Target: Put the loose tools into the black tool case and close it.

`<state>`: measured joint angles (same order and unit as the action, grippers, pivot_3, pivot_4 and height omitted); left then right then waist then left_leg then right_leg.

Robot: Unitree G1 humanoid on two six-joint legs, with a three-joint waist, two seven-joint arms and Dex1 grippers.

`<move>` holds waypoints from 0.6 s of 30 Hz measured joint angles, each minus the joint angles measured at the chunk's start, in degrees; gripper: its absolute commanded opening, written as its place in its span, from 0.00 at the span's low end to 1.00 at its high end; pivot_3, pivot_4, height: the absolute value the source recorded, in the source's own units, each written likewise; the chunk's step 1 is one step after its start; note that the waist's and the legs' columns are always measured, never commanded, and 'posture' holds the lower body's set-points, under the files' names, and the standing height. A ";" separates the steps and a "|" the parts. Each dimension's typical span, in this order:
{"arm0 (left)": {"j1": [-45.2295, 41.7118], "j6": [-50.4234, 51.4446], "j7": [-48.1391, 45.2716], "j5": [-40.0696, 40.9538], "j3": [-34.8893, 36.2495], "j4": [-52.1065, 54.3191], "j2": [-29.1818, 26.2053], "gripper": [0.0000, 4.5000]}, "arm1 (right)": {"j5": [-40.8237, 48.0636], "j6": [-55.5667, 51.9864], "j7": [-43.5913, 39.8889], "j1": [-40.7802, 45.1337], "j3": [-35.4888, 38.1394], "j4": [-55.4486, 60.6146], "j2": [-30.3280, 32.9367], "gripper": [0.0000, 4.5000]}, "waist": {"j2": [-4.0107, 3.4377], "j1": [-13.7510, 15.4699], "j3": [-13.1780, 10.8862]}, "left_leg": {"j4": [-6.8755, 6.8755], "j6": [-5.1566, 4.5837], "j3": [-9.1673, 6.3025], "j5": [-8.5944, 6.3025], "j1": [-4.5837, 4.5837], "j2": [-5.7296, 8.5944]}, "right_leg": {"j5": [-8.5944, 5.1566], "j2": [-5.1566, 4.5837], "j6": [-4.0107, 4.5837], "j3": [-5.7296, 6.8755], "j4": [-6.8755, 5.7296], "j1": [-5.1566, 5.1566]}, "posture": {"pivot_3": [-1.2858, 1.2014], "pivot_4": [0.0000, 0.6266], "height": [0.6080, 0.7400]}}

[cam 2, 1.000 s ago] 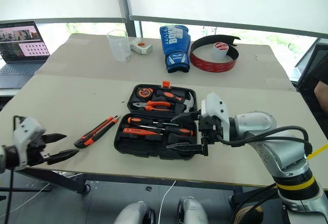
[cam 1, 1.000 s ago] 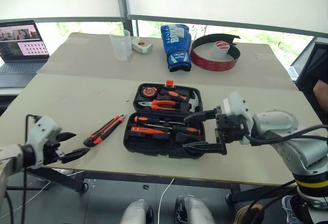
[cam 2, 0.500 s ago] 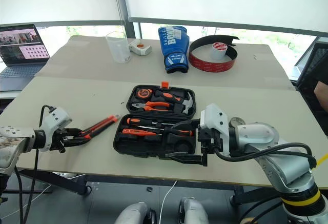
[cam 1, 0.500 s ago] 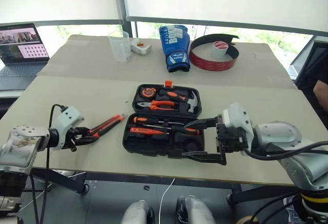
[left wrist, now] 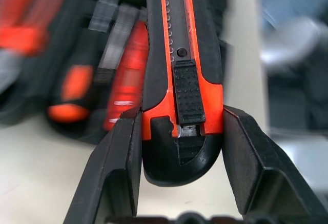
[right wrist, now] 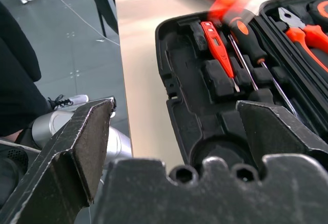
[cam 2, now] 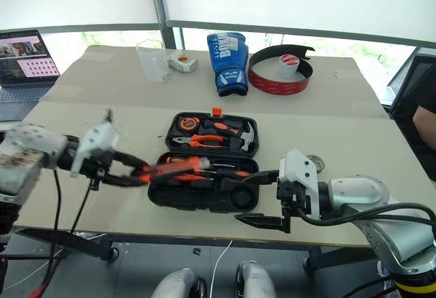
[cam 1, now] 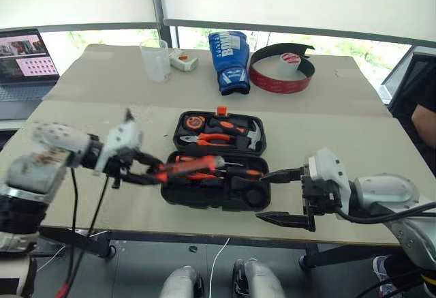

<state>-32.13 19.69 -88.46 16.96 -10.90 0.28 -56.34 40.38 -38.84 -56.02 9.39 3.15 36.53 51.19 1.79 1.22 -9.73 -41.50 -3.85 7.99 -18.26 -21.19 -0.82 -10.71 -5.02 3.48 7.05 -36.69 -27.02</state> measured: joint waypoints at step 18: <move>-12.10 -8.61 -3.88 -9.87 -12.92 -15.24 10.13 0.73 | -0.81 -0.03 8.01 -3.59 1.19 4.57 -1.41 1.00 | 0.04 -0.19 0.01 | -0.22 -0.17 -0.08 -0.04 -0.09 -0.02 | -0.01 0.13 -0.08 -0.11 -0.01 0.02 | 0.52 0.24 0.90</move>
<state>-44.23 11.08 -92.34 7.09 -23.81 -14.96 -46.21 39.57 -38.86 -48.01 5.80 4.34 41.10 49.78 1.83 1.03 -9.72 -41.72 -4.02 7.91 -18.30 -21.28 -0.84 -10.72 -4.89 3.40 6.94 -36.71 -27.00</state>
